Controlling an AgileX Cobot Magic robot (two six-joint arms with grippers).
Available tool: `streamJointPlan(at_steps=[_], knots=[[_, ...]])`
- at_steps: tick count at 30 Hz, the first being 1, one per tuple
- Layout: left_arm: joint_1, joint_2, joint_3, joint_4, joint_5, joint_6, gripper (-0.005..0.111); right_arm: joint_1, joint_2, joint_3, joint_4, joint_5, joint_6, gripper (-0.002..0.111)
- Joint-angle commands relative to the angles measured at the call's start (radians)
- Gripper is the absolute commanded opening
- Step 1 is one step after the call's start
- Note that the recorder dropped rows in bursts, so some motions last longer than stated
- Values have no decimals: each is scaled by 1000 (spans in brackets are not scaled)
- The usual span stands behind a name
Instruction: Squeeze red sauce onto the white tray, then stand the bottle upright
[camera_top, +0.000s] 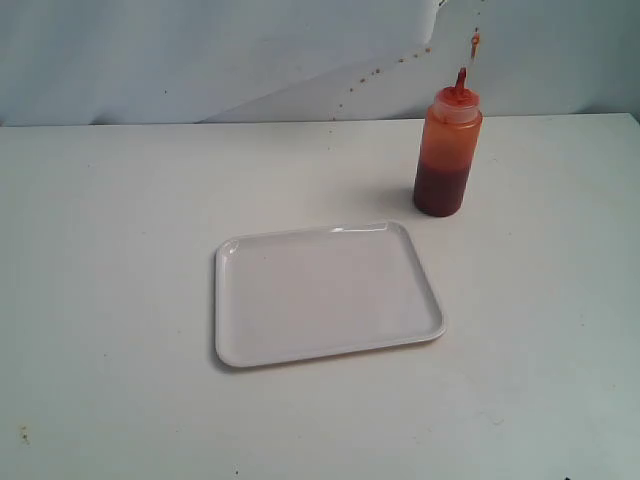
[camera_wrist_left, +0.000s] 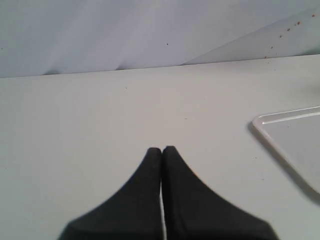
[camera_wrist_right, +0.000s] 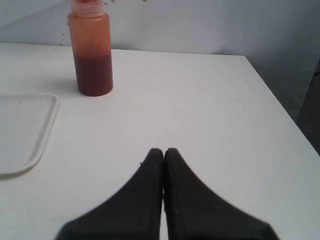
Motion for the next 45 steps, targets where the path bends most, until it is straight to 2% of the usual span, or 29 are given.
streamJointPlan(at_steps=[1,37,40,45], knots=[[-5,-3,4,-9,-6,-2,0,-4,-6,3,-10,0,-2,0],[-5,-3,4,-9,-6,-2,0,-4,-6,3,-12,-2,-4,0],[-5,-3,4,-9,-6,-2,0,-4,-6,3,-27,-106,-4,0],[-5,-3,4,-9,-6,-2,0,-4,-6,3,64,-395,0,0]])
